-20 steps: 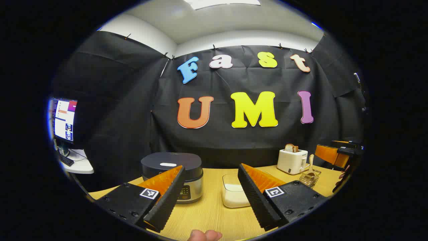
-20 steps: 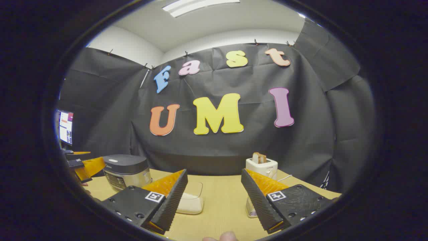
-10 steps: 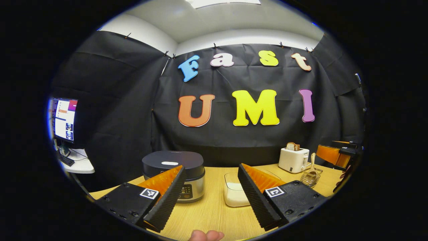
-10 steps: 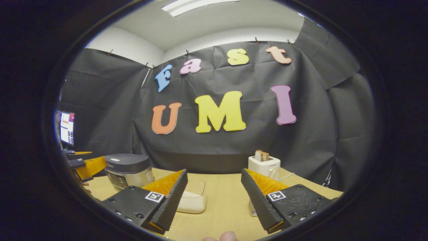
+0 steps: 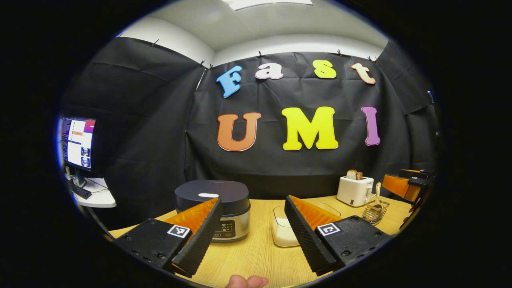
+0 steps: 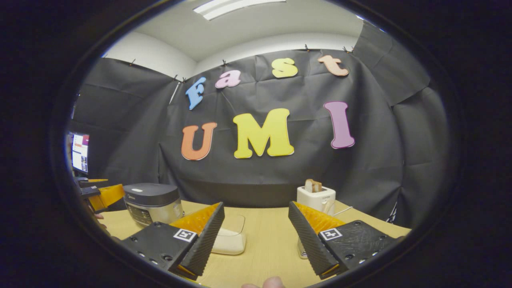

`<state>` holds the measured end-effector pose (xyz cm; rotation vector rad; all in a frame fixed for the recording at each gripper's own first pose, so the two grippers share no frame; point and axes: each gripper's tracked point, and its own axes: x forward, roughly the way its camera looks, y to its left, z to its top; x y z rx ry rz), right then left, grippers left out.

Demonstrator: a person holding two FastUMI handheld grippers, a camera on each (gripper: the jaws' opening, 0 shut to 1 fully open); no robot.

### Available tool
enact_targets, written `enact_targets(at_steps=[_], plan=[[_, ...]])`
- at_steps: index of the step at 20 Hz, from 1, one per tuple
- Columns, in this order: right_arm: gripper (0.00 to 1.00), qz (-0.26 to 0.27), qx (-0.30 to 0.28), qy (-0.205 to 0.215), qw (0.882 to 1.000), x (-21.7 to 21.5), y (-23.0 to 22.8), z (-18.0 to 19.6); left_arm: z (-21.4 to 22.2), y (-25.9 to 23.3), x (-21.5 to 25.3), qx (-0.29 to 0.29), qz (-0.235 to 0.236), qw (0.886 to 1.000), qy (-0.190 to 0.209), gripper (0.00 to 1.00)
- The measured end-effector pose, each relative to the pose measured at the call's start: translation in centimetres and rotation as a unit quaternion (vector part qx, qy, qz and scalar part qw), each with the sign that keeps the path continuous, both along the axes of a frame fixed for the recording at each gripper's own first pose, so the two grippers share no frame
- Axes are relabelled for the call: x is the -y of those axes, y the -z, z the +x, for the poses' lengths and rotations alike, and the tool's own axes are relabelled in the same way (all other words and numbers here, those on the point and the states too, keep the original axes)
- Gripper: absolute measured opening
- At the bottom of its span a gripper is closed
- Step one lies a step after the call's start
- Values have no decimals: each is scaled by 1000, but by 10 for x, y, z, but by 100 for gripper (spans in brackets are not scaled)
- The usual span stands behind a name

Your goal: Close the left gripper, press the button to open the rice cooker; take a wooden spoon from the chopstick holder with the right hand, scoop a spoonful of rice and pour it into the rice cooker, then put the wooden spoon back into the chopstick holder.

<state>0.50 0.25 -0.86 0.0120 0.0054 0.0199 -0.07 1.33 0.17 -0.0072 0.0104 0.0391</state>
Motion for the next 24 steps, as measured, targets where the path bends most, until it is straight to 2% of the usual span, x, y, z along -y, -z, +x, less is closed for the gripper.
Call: enact_targets(at_steps=[4, 7, 8, 10, 18, 21, 22, 24], plan=[[96, 9, -11, -7, 1000, 3, 4, 2, 1, -10, -5, 7, 2, 1000, -12, 99], [96, 8, -9, -14, 1000, 14, 4, -4, 12, -13, -12, -11, 4, 1000, -12, 99], [92, -1, -9, -10, 1000, 21, 4, -4, 17, -13, -19, -21, 7, 1000, -17, 98], [96, -9, -12, -4, 1000, 37, 11, -7, 29, -10, -26, -48, 4, 999, -10, 92], [95, 23, -29, 31, 999, 93, 23, -6, 101, 10, -73, -174, -12, 985, -16, 81], [95, 20, -37, 33, 999, 104, 26, -4, 121, 6, -92, -200, 9, 979, -31, 71], [96, 21, -38, 35, 998, 107, 27, -3, 126, 7, -93, -214, -1, 976, -26, 68], [96, 27, -42, 37, 998, 112, 31, -3, 137, 10, -98, -241, -28, 970, -24, 54]])
